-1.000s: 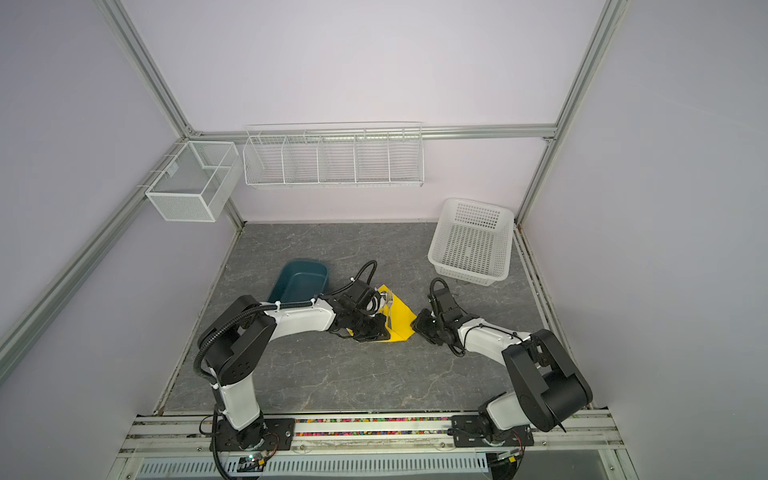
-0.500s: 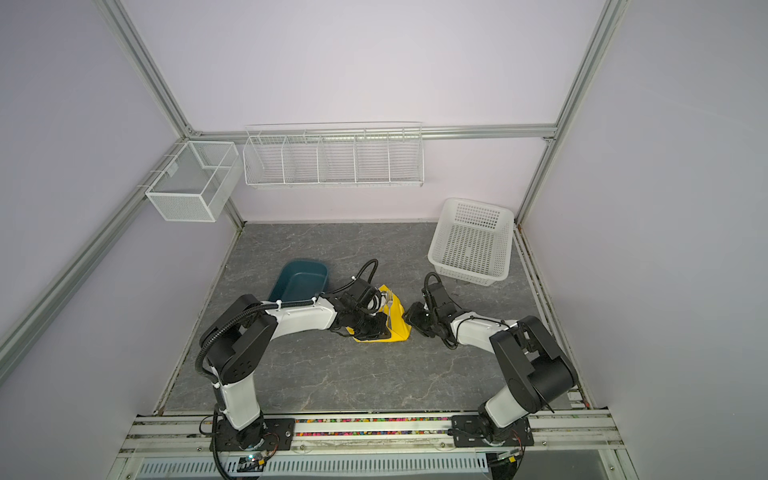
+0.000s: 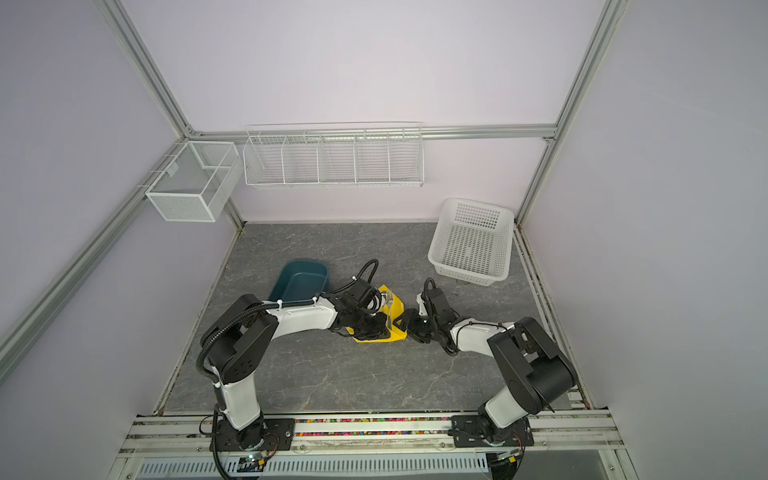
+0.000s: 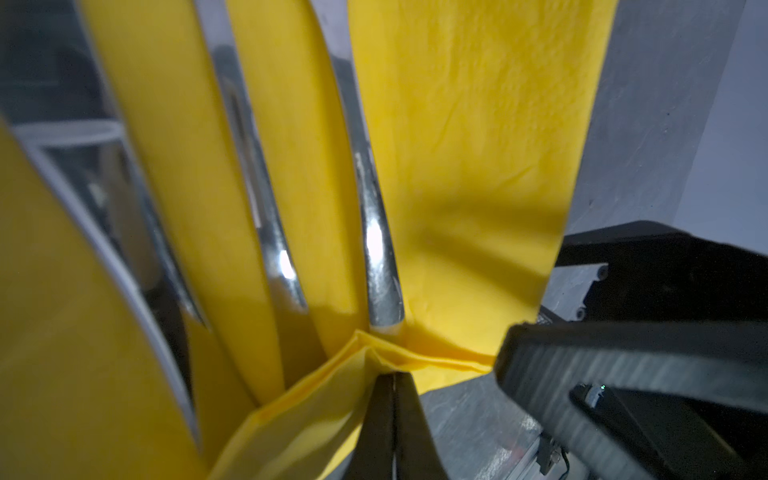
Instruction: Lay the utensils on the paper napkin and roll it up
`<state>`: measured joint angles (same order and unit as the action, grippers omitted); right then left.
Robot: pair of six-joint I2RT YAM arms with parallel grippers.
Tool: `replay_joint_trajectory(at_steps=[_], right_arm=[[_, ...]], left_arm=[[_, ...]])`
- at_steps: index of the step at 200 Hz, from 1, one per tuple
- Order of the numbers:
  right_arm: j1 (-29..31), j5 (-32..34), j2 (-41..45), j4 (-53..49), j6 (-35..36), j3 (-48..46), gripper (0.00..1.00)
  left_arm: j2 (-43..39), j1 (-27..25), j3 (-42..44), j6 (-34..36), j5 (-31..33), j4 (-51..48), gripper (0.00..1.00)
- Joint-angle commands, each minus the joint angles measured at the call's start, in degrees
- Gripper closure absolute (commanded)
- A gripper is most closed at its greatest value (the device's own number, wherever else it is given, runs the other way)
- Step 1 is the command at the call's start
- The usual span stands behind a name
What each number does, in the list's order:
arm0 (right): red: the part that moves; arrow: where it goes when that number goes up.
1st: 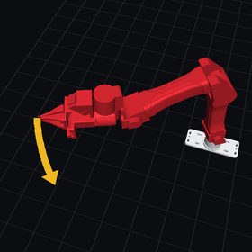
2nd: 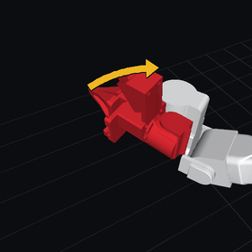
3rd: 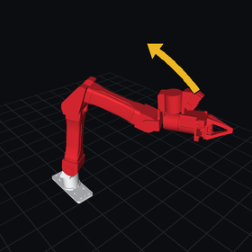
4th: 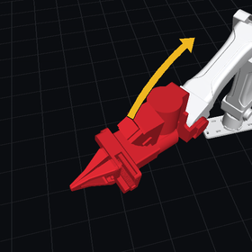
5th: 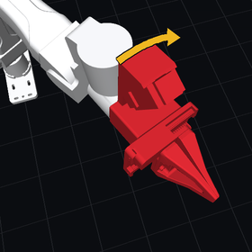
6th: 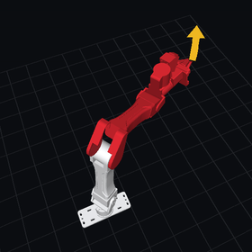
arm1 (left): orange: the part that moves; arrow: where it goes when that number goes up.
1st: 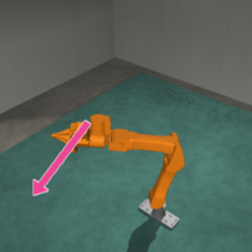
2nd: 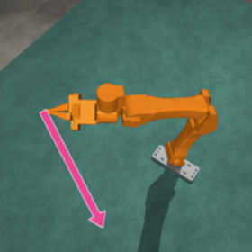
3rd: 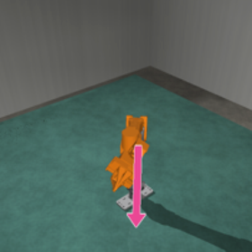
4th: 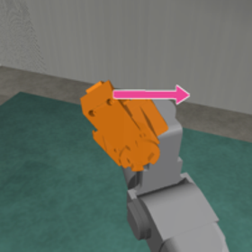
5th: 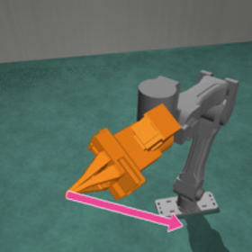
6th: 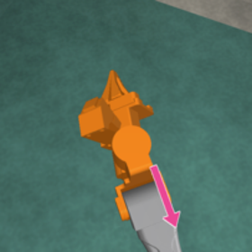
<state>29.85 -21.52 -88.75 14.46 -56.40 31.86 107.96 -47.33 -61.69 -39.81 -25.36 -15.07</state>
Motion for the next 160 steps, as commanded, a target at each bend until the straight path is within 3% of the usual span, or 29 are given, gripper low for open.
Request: replay_joint_trajectory(at_steps=[1,71,92,160], right_arm=[[1.04,-1.96,1.98,2.96,-3.0,-2.1,0.45],[5.04,7.12,6.65,-1.0,-14.31,-5.2,0.46],[4.96,7.9,7.68,5.96,-17.94,-7.81,0.46],[2.15,7.53,1.15,12.07,-15.71,-3.71,0.45]], left_arm=[[0.25,-0.31,-0.89,0.77,1.62,-0.75,0.94],[-0.05,-0.28,-0.49,0.43,1.85,-0.03,0.94],[-0.14,-0.3,0.02,0.27,1.9,0.44,0.94],[-0.59,-0.31,0.78,0.0,1.45,1.11,0.94]])
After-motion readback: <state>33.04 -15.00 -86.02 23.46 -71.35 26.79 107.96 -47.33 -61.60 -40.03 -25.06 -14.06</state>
